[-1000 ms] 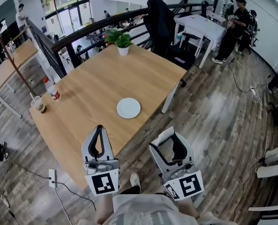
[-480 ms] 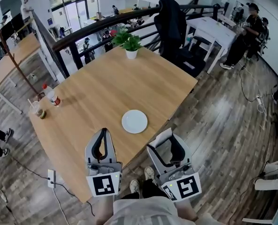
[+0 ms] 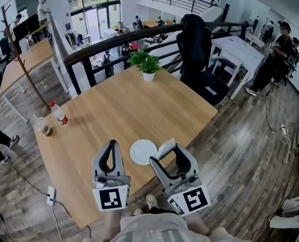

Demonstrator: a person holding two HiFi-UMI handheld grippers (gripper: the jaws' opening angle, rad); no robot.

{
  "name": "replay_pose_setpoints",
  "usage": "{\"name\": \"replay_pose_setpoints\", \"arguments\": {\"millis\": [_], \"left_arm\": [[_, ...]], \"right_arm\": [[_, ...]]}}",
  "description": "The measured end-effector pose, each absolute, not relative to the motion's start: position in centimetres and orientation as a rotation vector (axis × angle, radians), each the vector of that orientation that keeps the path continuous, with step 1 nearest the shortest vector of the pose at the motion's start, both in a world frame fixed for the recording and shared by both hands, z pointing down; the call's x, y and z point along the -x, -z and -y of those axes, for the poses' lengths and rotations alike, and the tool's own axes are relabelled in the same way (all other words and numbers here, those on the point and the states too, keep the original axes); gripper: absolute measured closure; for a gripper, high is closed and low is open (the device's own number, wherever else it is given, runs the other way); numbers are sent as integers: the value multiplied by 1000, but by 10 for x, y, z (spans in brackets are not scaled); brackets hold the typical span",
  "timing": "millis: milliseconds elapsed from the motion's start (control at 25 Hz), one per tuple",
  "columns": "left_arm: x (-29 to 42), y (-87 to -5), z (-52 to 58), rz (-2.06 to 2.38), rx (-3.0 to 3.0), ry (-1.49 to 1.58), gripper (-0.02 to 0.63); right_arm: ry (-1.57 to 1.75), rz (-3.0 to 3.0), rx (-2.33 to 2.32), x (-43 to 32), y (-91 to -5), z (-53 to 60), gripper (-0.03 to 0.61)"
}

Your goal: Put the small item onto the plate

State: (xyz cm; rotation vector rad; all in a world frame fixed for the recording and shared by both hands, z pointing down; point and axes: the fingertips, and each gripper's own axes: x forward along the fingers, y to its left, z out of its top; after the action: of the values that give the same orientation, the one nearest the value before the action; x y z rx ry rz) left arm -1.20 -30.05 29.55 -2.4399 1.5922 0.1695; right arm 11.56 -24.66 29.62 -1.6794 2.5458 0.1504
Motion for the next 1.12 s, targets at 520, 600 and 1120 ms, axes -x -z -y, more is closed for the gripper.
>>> {"name": "replay_pose_setpoints", "arguments": {"millis": [520,600,1120], "left_arm": [[-30,-287,320,-1573,2370,-120,604],[-33,-284,326,-1553,2376,-111,604],[-35,-283,342,-1502,2444,-155,604]], "right_arm": [[-104,-2603,1611,-149,-313,276,268],[-109,-2594,1640,-152,-312,279,268],[-164,-2642,1654,-140,-307,304,267]]}}
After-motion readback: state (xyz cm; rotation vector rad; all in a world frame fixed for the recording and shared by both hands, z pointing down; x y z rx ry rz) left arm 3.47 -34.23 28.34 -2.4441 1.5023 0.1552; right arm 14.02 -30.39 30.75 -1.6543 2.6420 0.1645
